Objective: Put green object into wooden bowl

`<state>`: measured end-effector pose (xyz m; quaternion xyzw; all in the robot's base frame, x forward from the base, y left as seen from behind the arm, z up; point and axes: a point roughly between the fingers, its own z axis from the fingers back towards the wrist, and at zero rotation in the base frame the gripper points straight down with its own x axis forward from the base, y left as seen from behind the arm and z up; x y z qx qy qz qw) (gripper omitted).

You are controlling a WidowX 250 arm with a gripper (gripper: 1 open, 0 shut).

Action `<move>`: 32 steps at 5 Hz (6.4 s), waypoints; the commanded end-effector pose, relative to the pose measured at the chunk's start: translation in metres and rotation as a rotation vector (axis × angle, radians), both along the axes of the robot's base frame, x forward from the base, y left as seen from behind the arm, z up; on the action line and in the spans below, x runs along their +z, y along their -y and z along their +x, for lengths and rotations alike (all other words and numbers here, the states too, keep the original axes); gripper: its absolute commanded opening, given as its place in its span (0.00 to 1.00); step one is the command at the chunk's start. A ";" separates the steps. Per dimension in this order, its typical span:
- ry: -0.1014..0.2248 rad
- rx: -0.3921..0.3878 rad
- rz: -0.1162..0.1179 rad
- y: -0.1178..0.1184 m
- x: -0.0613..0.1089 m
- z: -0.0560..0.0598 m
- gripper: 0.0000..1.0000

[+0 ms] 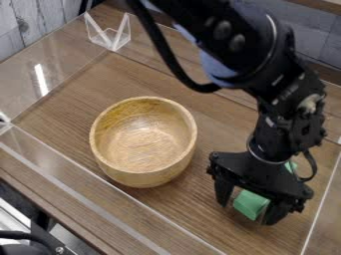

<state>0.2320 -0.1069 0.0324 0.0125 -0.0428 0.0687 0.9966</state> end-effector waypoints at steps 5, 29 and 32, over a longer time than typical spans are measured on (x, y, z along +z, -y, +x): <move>0.095 -0.059 -0.018 0.004 0.013 0.010 1.00; 0.125 0.008 -0.010 -0.044 0.082 0.045 0.00; 0.113 0.004 0.011 -0.142 0.073 0.008 0.00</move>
